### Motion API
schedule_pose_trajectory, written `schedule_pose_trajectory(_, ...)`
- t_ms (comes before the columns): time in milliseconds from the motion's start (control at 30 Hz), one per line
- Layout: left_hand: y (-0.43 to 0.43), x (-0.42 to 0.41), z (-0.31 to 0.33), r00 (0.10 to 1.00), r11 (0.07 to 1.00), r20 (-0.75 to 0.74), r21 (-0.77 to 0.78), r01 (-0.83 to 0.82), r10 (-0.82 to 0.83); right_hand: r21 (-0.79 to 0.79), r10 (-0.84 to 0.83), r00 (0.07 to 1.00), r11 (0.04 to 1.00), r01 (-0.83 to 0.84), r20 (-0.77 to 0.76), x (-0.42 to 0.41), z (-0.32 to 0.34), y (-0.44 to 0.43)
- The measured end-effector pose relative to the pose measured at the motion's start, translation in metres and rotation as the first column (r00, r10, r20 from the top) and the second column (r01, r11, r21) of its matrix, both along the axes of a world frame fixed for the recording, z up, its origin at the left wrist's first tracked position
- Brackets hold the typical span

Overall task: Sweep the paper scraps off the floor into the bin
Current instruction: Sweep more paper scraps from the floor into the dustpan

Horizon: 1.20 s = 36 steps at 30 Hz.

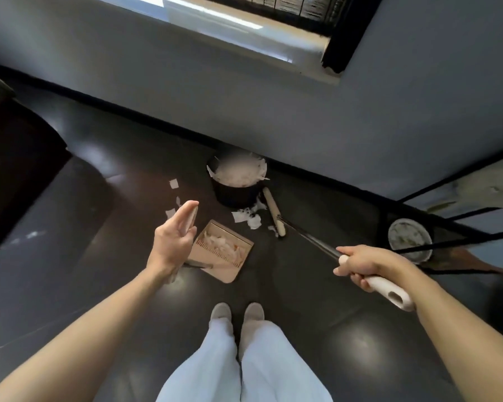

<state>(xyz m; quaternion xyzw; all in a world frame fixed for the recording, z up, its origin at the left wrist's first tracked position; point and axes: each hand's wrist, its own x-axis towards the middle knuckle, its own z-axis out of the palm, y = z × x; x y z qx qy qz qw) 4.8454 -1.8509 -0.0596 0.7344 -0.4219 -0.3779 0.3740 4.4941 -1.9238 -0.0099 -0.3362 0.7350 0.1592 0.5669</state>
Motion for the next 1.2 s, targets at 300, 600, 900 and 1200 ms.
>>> schedule_pose_trajectory(300,0.035,0.014,-0.006,0.996,0.998,-0.066,-0.023,-0.055,0.053,0.011,0.208,0.975,0.978,-0.208,-0.079,0.031,-0.070,0.013)
schedule_pose_trajectory(600,0.076,0.078,0.008,0.990,0.993,-0.089,-0.026,-0.111,0.109,0.080,0.555,0.821,0.832,-0.549,-0.136,0.134,-0.063,0.063)
schedule_pose_trajectory(900,0.127,0.202,0.000,0.994,1.000,-0.106,-0.022,0.010,-0.013,0.148,0.620,0.772,0.784,-0.602,-0.143,0.292,-0.037,0.120)
schedule_pose_trajectory(1200,0.155,0.295,0.005,0.983,0.999,-0.177,0.009,-0.043,0.044,0.065,0.094,0.995,0.993,-0.096,0.034,0.373,-0.031,0.118)
